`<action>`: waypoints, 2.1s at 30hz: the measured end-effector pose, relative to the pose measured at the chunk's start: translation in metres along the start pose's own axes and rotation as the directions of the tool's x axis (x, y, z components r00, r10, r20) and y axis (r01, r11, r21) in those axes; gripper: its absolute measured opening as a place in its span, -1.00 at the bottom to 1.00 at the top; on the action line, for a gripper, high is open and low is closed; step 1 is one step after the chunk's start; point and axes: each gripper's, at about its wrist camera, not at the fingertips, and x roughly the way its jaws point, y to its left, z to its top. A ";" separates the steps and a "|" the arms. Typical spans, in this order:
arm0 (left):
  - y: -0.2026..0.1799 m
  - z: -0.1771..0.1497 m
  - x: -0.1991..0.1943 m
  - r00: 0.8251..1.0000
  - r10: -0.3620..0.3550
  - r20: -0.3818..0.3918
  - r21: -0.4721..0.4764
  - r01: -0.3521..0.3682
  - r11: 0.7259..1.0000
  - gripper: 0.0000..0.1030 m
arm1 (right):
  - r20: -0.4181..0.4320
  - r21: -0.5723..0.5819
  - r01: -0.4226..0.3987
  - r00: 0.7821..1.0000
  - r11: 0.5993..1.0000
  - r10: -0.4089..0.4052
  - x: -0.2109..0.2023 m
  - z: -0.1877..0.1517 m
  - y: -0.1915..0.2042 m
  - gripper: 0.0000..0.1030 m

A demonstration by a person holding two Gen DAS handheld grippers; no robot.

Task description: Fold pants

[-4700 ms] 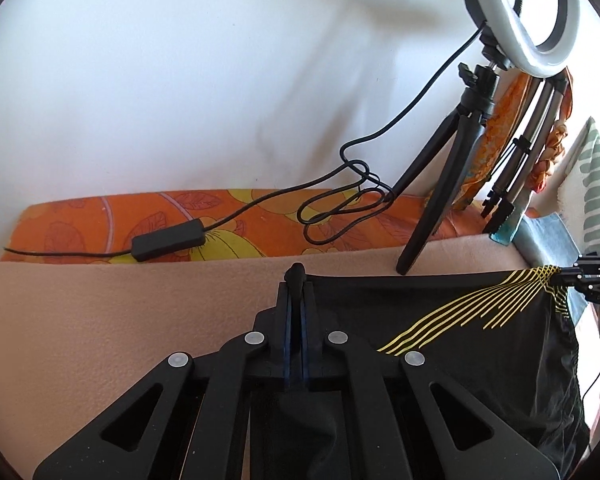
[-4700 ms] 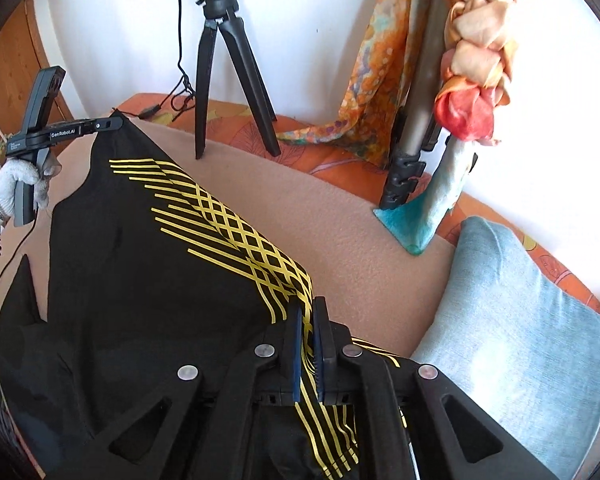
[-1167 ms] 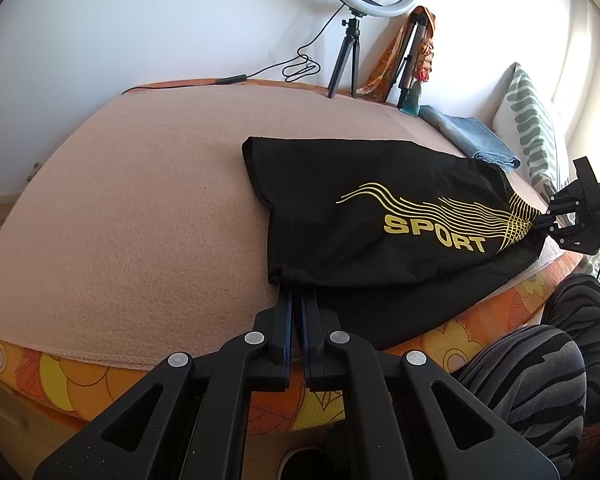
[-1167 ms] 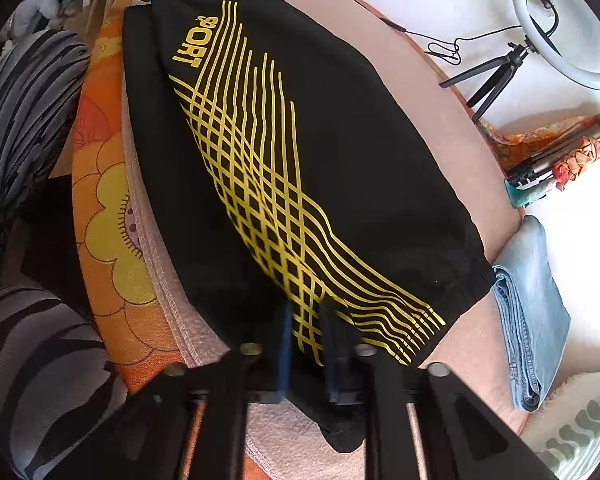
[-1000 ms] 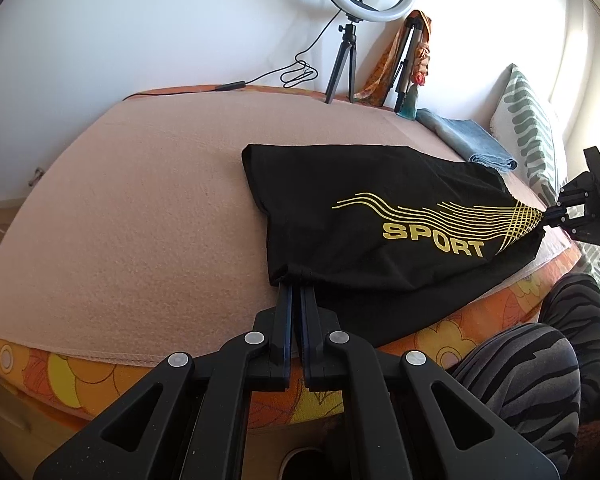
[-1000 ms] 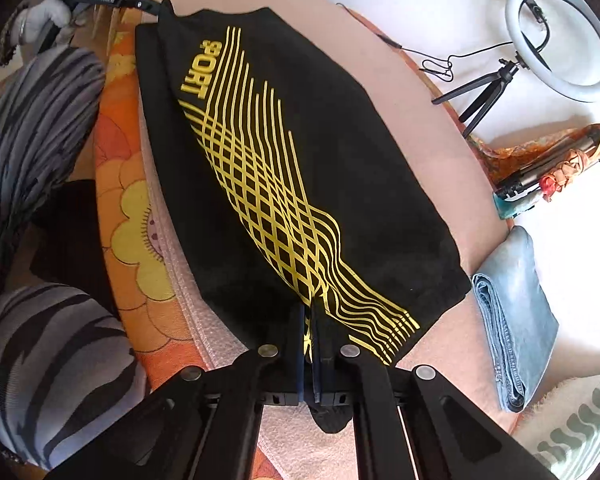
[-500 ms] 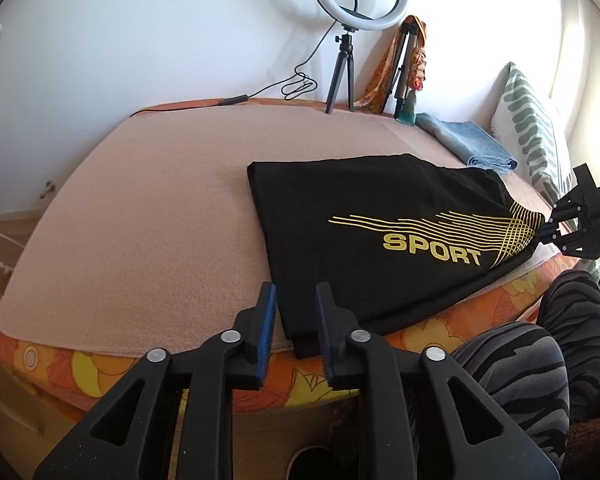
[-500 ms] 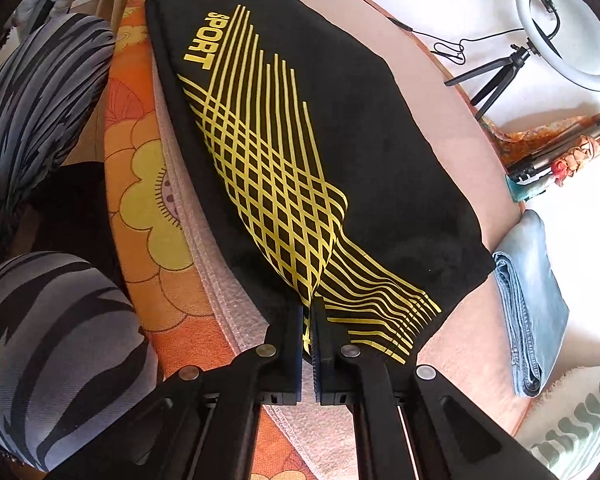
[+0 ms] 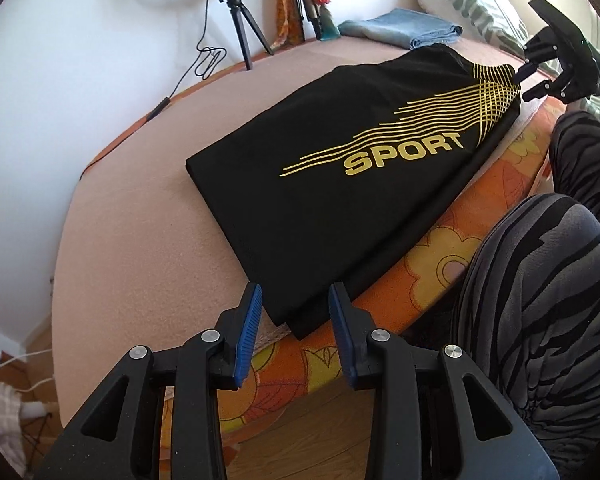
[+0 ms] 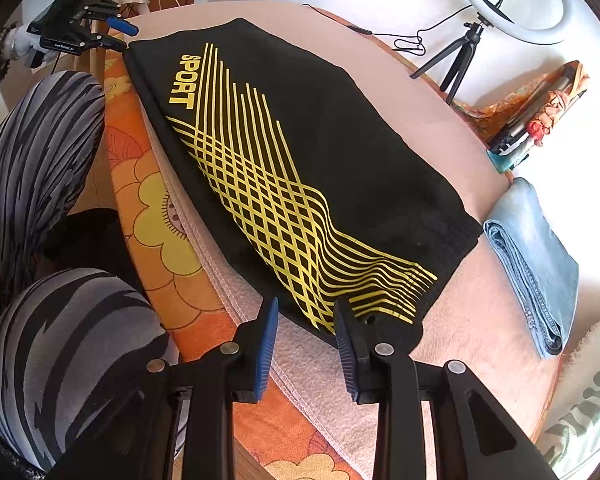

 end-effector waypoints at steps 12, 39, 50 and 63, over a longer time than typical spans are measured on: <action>0.002 0.004 0.016 0.991 -0.131 0.008 -0.075 0.131 0.989 -0.96 | -0.053 -0.030 -0.005 0.999 1.000 0.004 0.023 0.011 -0.001 -0.98; 0.060 0.109 0.072 0.983 -0.164 0.085 -0.300 0.182 0.936 -0.47 | 0.176 0.313 -0.297 0.952 0.902 0.252 0.073 0.160 -0.130 -0.10; 0.077 0.056 0.076 0.990 -0.139 0.019 -0.381 0.136 0.915 -0.48 | 0.202 0.334 -0.518 0.856 0.788 0.476 0.136 0.191 -0.143 0.15; 0.080 0.087 0.061 0.987 -0.144 0.072 -0.412 0.161 0.897 -0.48 | 0.174 0.191 -0.364 0.927 0.912 0.334 0.124 0.191 -0.095 -0.81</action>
